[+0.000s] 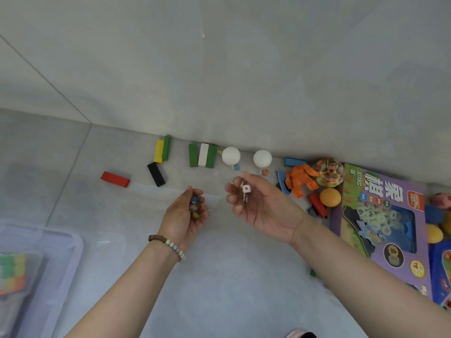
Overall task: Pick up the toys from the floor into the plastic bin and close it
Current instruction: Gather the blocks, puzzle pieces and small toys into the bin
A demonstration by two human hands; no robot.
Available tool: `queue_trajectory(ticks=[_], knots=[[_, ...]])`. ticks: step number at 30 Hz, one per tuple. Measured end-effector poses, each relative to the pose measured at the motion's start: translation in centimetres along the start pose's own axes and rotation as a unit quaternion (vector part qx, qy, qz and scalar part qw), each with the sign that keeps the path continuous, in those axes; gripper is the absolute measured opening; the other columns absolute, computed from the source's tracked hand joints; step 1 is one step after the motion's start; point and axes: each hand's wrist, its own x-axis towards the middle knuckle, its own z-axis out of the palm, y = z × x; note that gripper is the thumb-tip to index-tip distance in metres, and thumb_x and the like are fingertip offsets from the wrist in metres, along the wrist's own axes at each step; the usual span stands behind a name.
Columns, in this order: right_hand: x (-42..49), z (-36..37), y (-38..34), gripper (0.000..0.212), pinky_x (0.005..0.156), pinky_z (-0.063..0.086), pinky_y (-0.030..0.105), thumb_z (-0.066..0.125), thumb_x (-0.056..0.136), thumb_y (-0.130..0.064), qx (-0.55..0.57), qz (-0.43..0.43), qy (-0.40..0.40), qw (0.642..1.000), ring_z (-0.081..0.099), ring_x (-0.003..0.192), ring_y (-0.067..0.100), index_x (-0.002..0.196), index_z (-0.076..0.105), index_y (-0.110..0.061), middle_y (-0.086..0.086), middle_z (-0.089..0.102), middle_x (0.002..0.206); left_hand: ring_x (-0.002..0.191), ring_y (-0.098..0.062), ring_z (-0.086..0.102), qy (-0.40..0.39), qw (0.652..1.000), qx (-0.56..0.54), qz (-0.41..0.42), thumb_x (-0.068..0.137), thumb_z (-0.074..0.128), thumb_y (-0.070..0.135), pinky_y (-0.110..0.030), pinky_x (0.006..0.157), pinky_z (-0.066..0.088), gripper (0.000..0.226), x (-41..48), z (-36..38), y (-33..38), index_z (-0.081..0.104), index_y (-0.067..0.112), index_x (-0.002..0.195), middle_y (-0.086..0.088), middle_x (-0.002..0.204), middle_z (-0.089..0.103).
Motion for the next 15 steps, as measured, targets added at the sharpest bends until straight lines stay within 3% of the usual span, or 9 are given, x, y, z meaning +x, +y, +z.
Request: queue_trajectory(ticks=[3, 5, 7, 9, 12, 15], knots=[[0.5, 0.2, -1.4, 0.032, 0.046, 0.044, 0.020, 0.058, 0.083, -0.038, -0.121, -0.019, 0.067, 0.990, 0.049, 0.053, 0.011, 0.061, 0.049, -0.016, 0.000, 0.056, 0.064, 0.042, -0.006, 0.049, -0.003, 1.000, -0.001, -0.002, 0.099, 0.040, 0.027, -0.014, 0.041, 0.046, 0.032, 0.0, 0.1, 0.1, 0.054, 0.011, 0.075, -0.002, 0.067, 0.049], [1.1, 0.1, -2.2, 0.050, 0.046, 0.034, 0.021, 0.057, 0.085, -0.049, -0.280, -0.053, 0.160, 0.945, 0.036, 0.046, 0.012, 0.051, 0.037, -0.018, -0.001, 0.042, 0.051, 0.042, -0.006, 0.048, -0.004, 1.000, 0.008, -0.004, 0.099, 0.040, 0.027, -0.014, 0.041, 0.046, 0.033, 0.0, 0.2, 0.1, 0.054, 0.011, 0.073, -0.002, 0.066, 0.049], [1.6, -0.3, -2.4, 0.057, 0.046, 0.030, 0.022, 0.052, 0.087, -0.055, -0.365, -0.072, 0.203, 0.906, 0.035, 0.045, 0.014, 0.048, 0.037, -0.016, 0.002, 0.040, 0.049, 0.042, -0.006, 0.048, -0.006, 1.000, 0.019, -0.006, 0.099, 0.040, 0.027, -0.014, 0.041, 0.046, 0.034, -0.1, 0.2, -0.1, 0.054, 0.011, 0.073, -0.002, 0.066, 0.049], [1.8, -0.9, -2.2, 0.050, 0.043, 0.029, 0.021, 0.049, 0.092, -0.048, -0.325, -0.088, 0.199, 0.920, 0.037, 0.047, 0.013, 0.054, 0.048, -0.014, 0.003, 0.045, 0.052, 0.043, -0.006, 0.048, -0.008, 1.000, 0.026, -0.006, 0.099, 0.041, 0.028, -0.014, 0.041, 0.046, 0.034, -0.2, 0.2, -0.2, 0.055, 0.011, 0.073, -0.002, 0.066, 0.050], [1.5, -1.8, -1.7, 0.029, 0.036, 0.023, 0.017, 0.040, 0.099, -0.027, -0.215, -0.104, 0.208, 0.949, 0.032, 0.048, 0.009, 0.083, 0.060, -0.014, -0.001, 0.040, 0.056, 0.042, -0.006, 0.048, -0.007, 0.999, 0.035, -0.005, 0.099, 0.041, 0.027, -0.014, 0.041, 0.046, 0.035, -0.3, 0.3, -0.2, 0.056, 0.011, 0.072, -0.002, 0.065, 0.050], [1.6, -3.0, -0.7, 0.033, 0.035, 0.020, 0.018, 0.042, 0.098, -0.033, -0.247, -0.126, 0.325, 0.904, 0.027, 0.041, 0.007, 0.077, 0.058, -0.014, -0.004, 0.030, 0.051, 0.044, -0.007, 0.048, -0.007, 0.998, 0.056, -0.004, 0.099, 0.040, 0.027, -0.015, 0.042, 0.046, 0.035, -0.6, 0.6, -0.3, 0.056, 0.011, 0.072, -0.002, 0.066, 0.050]])
